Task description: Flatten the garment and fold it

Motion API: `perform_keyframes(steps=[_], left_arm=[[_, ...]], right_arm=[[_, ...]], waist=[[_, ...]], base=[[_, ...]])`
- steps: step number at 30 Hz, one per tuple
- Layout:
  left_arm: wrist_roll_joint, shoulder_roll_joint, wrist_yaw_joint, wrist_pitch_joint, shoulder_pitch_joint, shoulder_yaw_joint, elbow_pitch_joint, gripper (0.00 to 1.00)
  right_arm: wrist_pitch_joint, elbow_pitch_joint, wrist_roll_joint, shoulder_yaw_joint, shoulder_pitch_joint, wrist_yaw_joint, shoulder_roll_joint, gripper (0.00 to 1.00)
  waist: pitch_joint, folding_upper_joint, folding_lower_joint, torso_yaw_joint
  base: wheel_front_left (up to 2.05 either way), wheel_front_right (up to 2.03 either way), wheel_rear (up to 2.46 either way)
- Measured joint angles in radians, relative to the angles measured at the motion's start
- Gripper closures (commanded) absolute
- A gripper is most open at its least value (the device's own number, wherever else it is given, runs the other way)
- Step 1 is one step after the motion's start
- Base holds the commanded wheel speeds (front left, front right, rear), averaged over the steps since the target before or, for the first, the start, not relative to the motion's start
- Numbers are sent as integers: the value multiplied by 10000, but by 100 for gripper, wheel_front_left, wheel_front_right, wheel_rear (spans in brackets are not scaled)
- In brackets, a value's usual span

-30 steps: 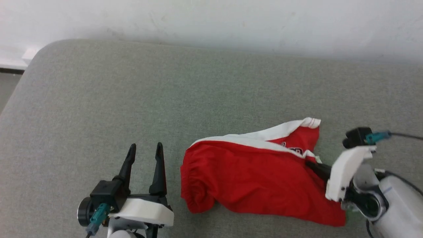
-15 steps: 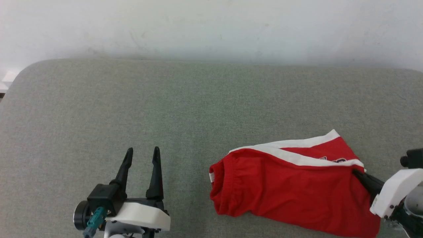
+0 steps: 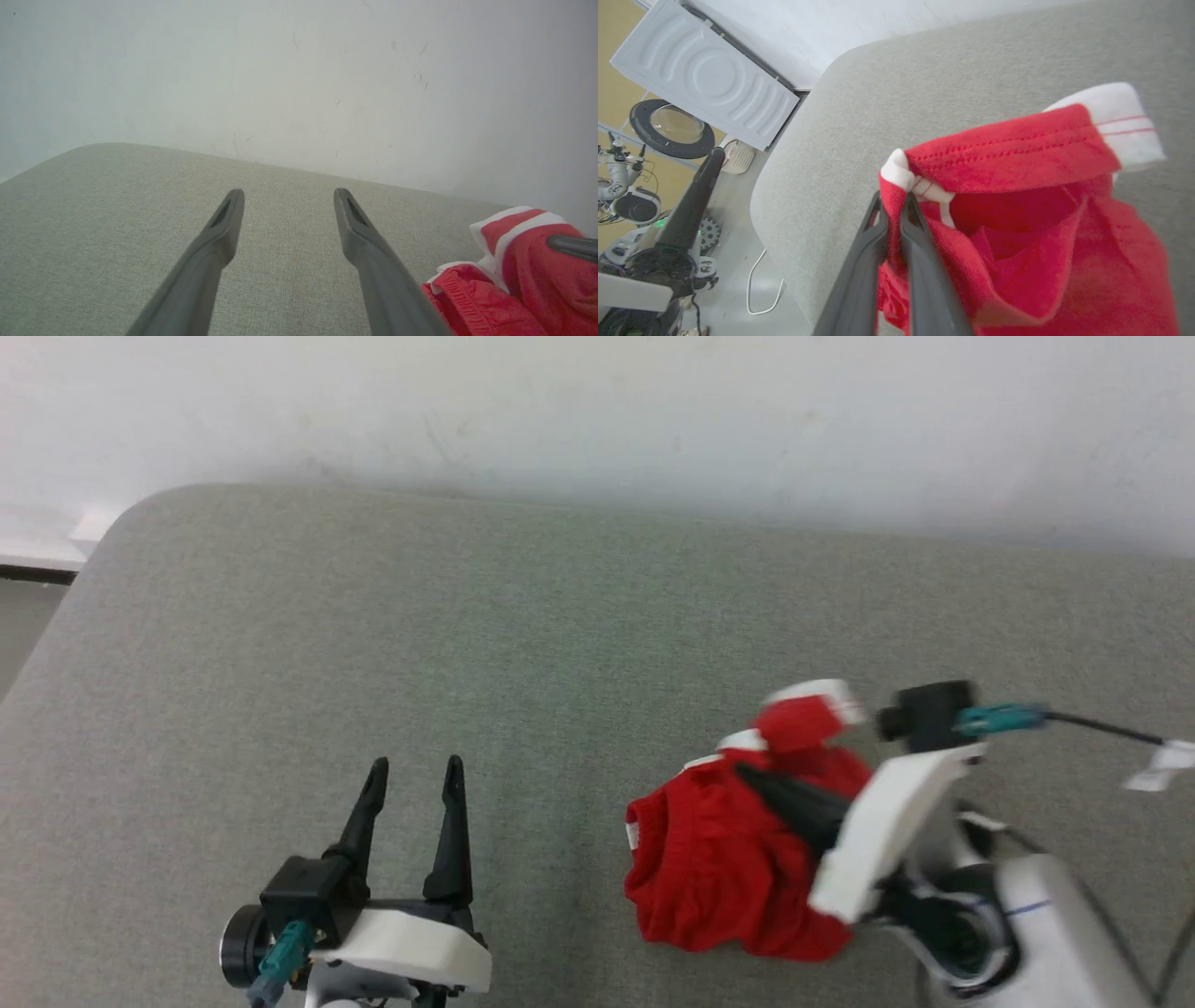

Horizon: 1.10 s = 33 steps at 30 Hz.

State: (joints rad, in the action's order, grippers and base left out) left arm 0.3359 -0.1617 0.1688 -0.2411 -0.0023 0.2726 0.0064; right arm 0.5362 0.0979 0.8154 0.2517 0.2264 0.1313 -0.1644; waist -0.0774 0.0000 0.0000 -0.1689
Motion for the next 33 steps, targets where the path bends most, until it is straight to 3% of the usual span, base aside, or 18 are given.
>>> perform_keyframes(steps=[4,5,6,7,13,19,24,33], left_arm=[[36,13,-2,-15,-5,71,65,0],[52,15,-2,-15,-5,75,67,0],[61,17,-2,-15,-5,86,79,0],[63,17,-2,-15,-5,88,98,0],[73,6,4,-48,-1,36,113,0],[77,-50,86,-56,-2,-63,123,0],[75,-113,176,-59,0,-163,82,0],[-100,-242,261,-148,54,-449,-127,0]], right_arm=[[-353,545,-412,318,35,0,988,100],[-476,738,-477,397,71,0,1066,75],[-583,901,-596,483,92,0,1095,14],[-755,1039,-736,525,96,0,1104,0],[-1394,721,-1365,1419,103,0,1106,0],[-1902,-1409,-2395,2153,16,0,767,0],[-3139,-2767,-3812,1081,-640,0,293,0],[-4169,-3722,-5630,-2146,-2504,0,523,0]], waist=[[47,0,0,-216],[52,0,0,-256],[50,0,0,-289],[45,0,0,-312],[9,0,0,-128],[35,0,0,328],[127,0,0,760],[448,0,0,1374]], base=[[0,0,0],[0,0,0],[0,0,0],[0,0,0],[0,0,0],[0,0,0],[0,0,0],[0,0,0]])
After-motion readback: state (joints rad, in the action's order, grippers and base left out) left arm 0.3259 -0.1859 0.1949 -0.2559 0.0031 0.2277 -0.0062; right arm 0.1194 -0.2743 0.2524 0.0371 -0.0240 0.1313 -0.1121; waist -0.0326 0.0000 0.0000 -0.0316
